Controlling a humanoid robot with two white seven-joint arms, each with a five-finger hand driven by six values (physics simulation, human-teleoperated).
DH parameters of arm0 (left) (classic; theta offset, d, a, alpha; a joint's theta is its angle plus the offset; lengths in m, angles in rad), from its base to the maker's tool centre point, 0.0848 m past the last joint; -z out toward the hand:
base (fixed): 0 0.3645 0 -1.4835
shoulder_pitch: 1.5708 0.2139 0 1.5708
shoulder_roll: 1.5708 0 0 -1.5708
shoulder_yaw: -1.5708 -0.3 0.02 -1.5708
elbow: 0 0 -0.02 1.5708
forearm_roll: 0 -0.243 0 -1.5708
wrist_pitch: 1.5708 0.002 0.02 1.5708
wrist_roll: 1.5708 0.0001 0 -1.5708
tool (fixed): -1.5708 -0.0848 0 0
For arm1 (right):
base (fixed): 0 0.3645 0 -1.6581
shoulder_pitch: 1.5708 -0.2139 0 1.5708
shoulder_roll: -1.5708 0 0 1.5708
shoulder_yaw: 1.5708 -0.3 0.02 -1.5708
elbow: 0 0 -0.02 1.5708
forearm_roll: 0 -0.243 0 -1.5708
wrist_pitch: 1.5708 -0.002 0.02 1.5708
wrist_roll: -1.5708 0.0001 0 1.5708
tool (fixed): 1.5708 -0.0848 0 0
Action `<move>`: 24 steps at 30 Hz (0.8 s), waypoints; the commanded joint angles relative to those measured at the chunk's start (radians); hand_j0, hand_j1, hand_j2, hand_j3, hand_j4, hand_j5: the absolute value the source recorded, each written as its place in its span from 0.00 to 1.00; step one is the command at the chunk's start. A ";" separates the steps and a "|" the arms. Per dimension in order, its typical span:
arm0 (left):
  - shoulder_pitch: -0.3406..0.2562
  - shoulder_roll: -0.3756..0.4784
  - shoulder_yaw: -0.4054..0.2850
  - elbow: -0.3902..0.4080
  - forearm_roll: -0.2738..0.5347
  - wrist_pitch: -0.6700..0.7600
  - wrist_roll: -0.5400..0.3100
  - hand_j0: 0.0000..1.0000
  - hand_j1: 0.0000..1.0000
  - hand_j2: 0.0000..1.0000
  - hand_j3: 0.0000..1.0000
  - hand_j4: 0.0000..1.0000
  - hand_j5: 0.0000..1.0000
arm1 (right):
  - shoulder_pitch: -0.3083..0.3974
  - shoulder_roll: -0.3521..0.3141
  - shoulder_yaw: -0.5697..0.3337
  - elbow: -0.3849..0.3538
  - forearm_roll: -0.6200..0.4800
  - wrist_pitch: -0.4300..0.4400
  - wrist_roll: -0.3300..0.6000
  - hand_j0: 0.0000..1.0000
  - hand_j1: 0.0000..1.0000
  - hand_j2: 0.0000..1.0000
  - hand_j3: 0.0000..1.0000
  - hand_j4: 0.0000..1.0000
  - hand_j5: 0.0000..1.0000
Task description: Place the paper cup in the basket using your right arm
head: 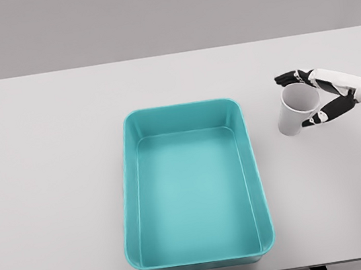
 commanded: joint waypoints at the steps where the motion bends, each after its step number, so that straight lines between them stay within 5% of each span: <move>1: 0.000 0.000 0.000 0.000 0.000 0.000 0.000 1.00 1.00 1.00 1.00 1.00 1.00 | 0.000 -0.001 -0.002 0.000 0.005 0.002 0.000 0.79 0.79 0.79 0.79 0.79 0.79; 24: 0.000 0.000 0.000 0.000 0.000 0.000 0.000 1.00 1.00 1.00 1.00 1.00 1.00 | 0.000 -0.018 -0.048 -0.048 0.005 0.013 0.000 0.67 0.67 0.67 0.67 0.67 0.67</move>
